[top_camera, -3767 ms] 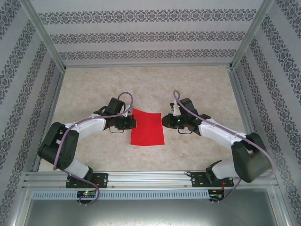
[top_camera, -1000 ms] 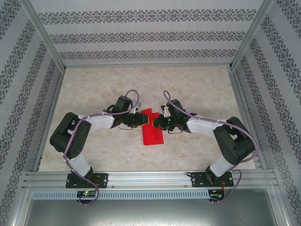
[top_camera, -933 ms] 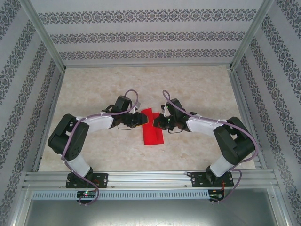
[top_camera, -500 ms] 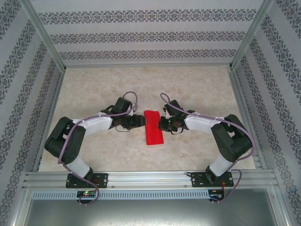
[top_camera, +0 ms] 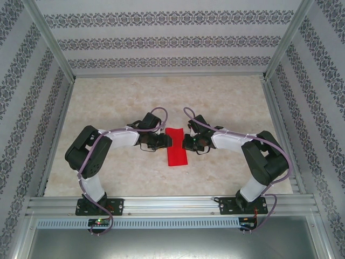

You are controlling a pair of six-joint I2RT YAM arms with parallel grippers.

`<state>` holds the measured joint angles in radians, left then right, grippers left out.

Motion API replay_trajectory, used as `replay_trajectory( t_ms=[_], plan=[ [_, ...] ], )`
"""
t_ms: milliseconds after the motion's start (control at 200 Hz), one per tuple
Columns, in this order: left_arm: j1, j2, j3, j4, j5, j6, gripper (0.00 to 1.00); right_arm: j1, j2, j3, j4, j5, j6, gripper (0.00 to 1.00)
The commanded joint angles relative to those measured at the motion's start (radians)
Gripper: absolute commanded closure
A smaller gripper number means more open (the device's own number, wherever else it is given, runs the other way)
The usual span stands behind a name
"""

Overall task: Fold a paper plane with a square sheet of paper (fold left side to right side)
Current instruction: First fold in half a square sheet of paper at the center of the table.

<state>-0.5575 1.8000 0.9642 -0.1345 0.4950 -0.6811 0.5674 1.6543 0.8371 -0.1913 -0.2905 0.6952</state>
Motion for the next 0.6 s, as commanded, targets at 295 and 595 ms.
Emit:
replay_trajectory(
  t_ms=[295, 595],
  plan=[
    [-0.033, 0.062, 0.056, -0.119, -0.073, 0.035, 0.58, -0.04, -0.176, -0.051, -0.074, 0.183, -0.06, 0.63],
    [-0.042, 0.076, 0.077, -0.158, -0.097, 0.052, 0.58, -0.088, -0.327, -0.124, -0.088, 0.241, -0.063, 0.57]
  ],
)
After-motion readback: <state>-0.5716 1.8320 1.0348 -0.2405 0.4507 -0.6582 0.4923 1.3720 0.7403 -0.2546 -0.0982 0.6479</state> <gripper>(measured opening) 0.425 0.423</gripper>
